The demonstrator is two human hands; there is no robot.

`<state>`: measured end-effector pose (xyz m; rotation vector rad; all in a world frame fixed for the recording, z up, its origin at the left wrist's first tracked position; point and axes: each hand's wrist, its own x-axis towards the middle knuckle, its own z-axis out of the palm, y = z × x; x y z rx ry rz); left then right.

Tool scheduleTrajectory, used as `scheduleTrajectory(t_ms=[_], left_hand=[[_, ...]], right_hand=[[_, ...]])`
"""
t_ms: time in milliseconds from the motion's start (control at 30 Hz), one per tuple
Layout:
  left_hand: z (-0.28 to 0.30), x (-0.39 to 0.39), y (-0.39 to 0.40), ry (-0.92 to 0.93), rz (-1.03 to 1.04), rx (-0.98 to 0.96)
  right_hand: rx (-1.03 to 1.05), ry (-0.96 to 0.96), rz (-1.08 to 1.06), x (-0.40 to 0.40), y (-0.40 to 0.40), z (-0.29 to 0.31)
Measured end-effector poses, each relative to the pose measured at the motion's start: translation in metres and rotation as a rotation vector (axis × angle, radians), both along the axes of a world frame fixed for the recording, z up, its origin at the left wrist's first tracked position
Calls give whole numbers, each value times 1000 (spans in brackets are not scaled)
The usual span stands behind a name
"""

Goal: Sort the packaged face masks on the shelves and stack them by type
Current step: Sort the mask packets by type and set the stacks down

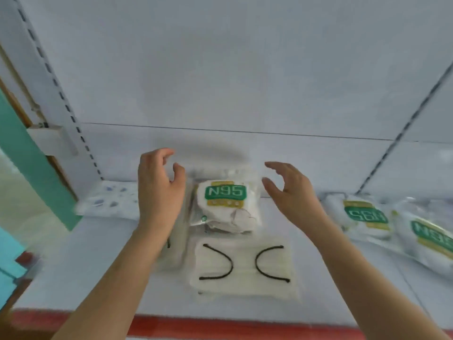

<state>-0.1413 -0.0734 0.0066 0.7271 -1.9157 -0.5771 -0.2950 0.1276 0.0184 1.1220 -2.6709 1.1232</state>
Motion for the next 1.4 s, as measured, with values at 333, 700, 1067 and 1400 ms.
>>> scheduleTrajectory(t_ms=[333,700,1067,1400], left_hand=[[-40,-157,227,-475,-610,465],[-33,-189,252,-251,-585,841],[25,-81,164,157,-459,764],[-12,-18,66,-399,-88,128]], right_hand=[[638,-101,-441,-153,192,-53],[-365,-758,-274,-151,196,-32],[-560,-986,201,-79,103,26],[-94,-390,69,-26,-14,-14]])
